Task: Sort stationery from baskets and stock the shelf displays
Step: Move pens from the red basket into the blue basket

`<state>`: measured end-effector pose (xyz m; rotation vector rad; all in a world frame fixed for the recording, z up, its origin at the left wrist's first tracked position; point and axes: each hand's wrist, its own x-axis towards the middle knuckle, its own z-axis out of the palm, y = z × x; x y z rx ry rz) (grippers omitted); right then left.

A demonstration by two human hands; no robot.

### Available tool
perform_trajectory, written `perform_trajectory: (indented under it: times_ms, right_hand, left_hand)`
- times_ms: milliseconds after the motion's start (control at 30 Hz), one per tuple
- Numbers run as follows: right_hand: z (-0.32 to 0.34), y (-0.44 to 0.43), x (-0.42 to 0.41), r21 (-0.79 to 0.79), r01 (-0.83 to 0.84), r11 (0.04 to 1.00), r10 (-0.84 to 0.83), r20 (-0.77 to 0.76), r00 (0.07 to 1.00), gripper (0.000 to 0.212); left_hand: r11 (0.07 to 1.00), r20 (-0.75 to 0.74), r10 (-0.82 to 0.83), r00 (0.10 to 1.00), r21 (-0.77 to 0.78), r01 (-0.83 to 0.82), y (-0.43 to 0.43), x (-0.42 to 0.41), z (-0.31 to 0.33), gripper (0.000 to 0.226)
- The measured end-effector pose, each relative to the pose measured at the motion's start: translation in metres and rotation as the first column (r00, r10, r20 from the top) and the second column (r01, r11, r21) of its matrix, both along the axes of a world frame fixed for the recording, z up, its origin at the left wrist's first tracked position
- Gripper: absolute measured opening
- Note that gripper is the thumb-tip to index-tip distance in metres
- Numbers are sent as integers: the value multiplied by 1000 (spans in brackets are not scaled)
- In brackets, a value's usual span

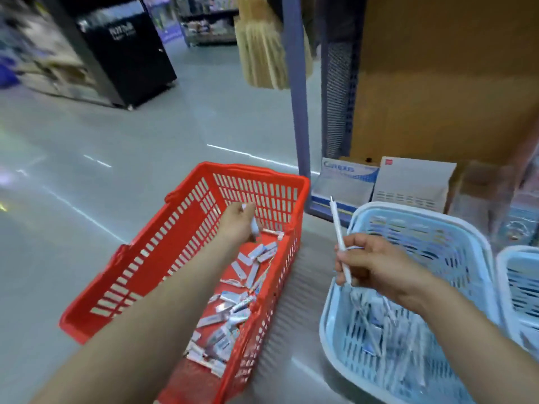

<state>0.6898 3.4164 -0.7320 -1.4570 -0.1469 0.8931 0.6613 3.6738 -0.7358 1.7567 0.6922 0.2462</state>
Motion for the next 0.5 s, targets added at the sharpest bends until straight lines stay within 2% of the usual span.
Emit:
perform_trajectory:
  times_ms: [133, 200, 267, 367, 433, 500]
  right_hand:
    - [-2, 38, -19, -37, 72, 997, -70, 36, 997, 5]
    - [2, 58, -27, -4, 69, 998, -69, 57, 996, 6]
    - [3, 76, -31, 30, 55, 998, -58, 90, 994, 9]
    - [-1, 99, -30, -14, 45, 999, -42, 158, 987, 13]
    - [-4, 110, -26, -89, 44, 995, -19, 267, 964, 11]
    - [-8, 118, -20, -277, 34, 960, 116, 507, 854, 11]
  left_hand:
    - [998, -211, -14, 977, 58, 27, 26, 6, -52, 19]
    - [1000, -292, -10, 956, 16, 15, 33, 9, -76, 19]
    - [999, -346, -7, 938, -49, -11, 37, 11, -93, 25]
    - [995, -366, -39, 930, -95, 4, 46, 14, -111, 40]
    - [997, -374, -52, 926, -74, 26, 55, 14, -117, 46]
    - [998, -414, -56, 909, 10, 66, 67, 11, -124, 46]
